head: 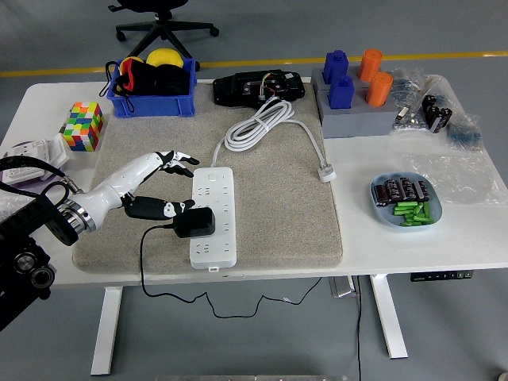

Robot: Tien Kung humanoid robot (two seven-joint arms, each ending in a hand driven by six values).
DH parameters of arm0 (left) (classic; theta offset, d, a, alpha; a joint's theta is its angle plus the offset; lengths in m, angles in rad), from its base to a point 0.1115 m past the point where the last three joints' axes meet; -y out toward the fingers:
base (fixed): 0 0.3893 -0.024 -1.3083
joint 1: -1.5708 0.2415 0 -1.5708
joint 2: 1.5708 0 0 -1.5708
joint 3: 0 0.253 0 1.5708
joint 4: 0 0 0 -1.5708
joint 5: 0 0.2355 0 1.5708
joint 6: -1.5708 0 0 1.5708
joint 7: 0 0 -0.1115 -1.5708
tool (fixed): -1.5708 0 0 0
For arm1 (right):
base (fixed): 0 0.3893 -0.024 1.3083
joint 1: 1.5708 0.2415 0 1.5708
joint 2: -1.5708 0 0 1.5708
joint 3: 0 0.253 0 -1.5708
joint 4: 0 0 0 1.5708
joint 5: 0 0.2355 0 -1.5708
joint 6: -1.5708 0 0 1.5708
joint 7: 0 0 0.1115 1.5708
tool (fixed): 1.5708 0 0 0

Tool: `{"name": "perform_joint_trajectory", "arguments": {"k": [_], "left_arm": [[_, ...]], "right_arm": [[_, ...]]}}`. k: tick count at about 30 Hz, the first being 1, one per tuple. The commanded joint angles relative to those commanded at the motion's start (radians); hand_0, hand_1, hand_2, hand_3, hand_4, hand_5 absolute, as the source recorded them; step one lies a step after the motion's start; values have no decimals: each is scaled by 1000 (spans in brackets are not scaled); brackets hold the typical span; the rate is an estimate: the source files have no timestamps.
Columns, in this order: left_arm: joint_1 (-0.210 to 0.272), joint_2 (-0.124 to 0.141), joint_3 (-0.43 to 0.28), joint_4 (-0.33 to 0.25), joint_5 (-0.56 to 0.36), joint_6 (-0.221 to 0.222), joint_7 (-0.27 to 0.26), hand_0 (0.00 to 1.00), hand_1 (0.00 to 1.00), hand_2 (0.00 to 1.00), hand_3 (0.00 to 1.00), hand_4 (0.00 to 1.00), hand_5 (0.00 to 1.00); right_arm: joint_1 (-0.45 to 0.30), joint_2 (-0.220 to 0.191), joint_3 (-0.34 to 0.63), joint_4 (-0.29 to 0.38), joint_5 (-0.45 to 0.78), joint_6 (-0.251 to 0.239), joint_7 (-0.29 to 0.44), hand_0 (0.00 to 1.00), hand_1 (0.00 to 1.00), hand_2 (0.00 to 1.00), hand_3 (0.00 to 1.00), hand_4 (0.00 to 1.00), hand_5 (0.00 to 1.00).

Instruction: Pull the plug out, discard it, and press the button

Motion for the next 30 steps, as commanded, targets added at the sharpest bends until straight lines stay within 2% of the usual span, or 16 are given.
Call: {"name": "perform_joint_trajectory", "arguments": {"k": [2, 3, 8, 9, 14, 15, 20, 21, 26, 27, 30], "left_arm": [[-4, -2, 8, 3, 6, -3, 2, 796, 818, 766, 847, 901, 193], [-11, -7, 21, 11, 15, -4, 5, 801, 820, 762, 830, 940, 150], [-40, -25, 77, 42, 48, 6, 12, 801, 820, 762, 830, 940, 150], [-45, -27, 85, 47, 54, 9, 13, 802, 813, 756, 827, 956, 67], [-68, -34, 117, 80, 92, 21, 22, 802, 813, 756, 827, 956, 67], [-71, -36, 121, 87, 101, 21, 24, 781, 780, 729, 805, 927, 2], [-84, -45, 139, 118, 122, 22, 33, 781, 780, 729, 805, 927, 2], [-87, -46, 144, 123, 126, 21, 35, 719, 687, 669, 771, 876, 2], [-95, -45, 157, 140, 135, 27, 38, 719, 687, 669, 771, 876, 2], [-96, -46, 157, 142, 132, 26, 41, 652, 582, 599, 734, 845, 2], [-96, -46, 158, 143, 124, 28, 42, 652, 582, 599, 734, 845, 2]], "right_arm": [[0, 0, 0, 0, 0, 0, 0, 754, 687, 670, 672, 768, 672], [1, 0, -2, 0, 1, 0, 0, 754, 687, 670, 671, 767, 671], [5, -3, -9, 2, 4, 0, 0, 754, 687, 670, 671, 767, 671], [6, -3, -11, 2, 4, 0, 0, 754, 687, 670, 672, 767, 671], [5, -5, -18, 2, 8, 0, 0, 754, 687, 670, 672, 767, 671], [5, -5, -20, 1, 8, 0, 0, 754, 687, 670, 672, 767, 671], [5, -7, -26, 1, 10, 0, 0, 754, 687, 670, 672, 767, 671], [5, -7, -26, 1, 10, 0, 0, 754, 687, 670, 672, 767, 671], [6, -8, -27, 2, 10, 0, 0, 754, 687, 670, 672, 767, 671], [5, -9, -26, 2, 10, 0, 0, 754, 687, 670, 672, 767, 672], [3, -9, -26, 2, 9, 0, 0, 754, 687, 670, 672, 767, 672]]}}
